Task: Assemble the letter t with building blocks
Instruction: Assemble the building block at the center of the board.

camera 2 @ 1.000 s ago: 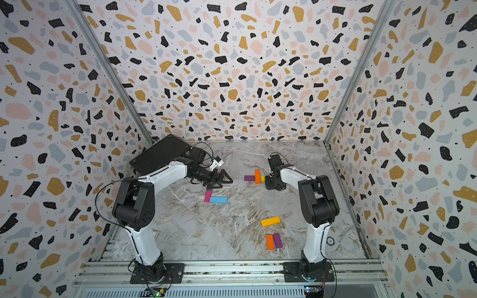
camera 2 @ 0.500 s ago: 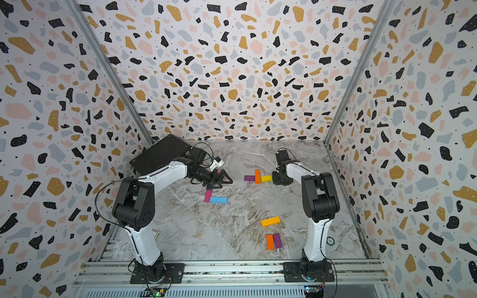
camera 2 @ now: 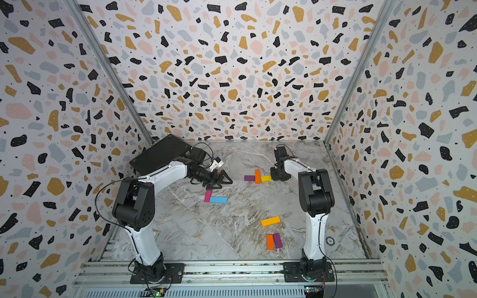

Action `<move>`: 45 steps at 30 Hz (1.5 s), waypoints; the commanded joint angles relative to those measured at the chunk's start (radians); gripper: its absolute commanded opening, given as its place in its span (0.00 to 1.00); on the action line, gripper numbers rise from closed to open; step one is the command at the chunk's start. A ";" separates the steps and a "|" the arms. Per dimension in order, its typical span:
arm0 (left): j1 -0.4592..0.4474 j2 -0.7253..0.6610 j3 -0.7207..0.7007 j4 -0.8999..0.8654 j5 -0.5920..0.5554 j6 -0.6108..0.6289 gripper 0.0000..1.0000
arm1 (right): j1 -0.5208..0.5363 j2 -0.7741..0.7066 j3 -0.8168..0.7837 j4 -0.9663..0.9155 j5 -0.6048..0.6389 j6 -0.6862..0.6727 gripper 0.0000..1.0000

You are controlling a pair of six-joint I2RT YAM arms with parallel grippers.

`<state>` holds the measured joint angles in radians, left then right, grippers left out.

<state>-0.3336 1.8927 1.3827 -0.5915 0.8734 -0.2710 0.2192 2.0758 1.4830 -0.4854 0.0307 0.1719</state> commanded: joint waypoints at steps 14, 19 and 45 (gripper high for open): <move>0.005 0.002 0.013 -0.007 0.001 0.019 1.00 | 0.002 -0.003 0.034 -0.018 -0.078 -0.004 0.34; 0.005 0.000 0.012 -0.007 0.003 0.019 0.99 | 0.002 -0.009 0.027 -0.005 -0.087 0.001 0.34; 0.005 -0.004 0.007 0.002 0.007 0.012 1.00 | 0.009 -0.048 -0.027 0.022 -0.127 0.027 0.33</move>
<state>-0.3336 1.8927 1.3827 -0.5976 0.8738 -0.2695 0.2218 2.0727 1.4639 -0.4473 -0.0868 0.1864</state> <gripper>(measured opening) 0.995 0.332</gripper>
